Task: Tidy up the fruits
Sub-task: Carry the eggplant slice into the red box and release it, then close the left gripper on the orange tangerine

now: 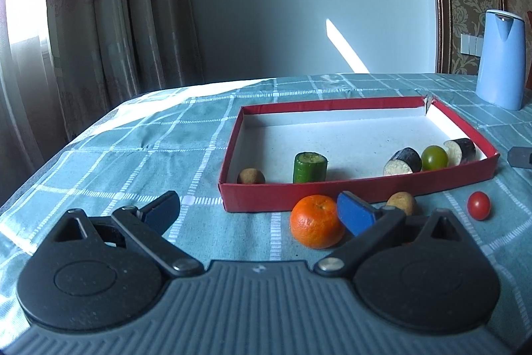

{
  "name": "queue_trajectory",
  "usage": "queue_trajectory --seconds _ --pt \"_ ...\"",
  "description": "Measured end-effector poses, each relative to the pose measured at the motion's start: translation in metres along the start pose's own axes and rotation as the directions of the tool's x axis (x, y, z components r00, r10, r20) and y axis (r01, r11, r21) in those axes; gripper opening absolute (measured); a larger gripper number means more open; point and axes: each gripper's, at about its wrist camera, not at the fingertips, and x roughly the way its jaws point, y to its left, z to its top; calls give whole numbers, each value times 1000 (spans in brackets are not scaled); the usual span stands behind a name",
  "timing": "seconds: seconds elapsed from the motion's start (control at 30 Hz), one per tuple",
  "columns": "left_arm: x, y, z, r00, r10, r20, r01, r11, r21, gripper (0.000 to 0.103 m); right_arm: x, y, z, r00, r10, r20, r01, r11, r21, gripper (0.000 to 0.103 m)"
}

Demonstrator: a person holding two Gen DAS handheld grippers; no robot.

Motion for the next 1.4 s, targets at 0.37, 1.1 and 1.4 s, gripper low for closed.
queue_trajectory --seconds 0.37,1.1,1.4 --pt "37 -21 2 991 1 -132 0 1000 10 94 1 -8 -1 999 31 -11 -31 999 42 63" --pt "23 -18 -2 985 -135 -109 130 990 -50 41 4 -12 -1 999 21 -28 -19 997 72 69" --pt "3 2 15 994 -112 -4 112 992 -65 41 5 -12 -1 999 22 -31 -19 998 65 70"
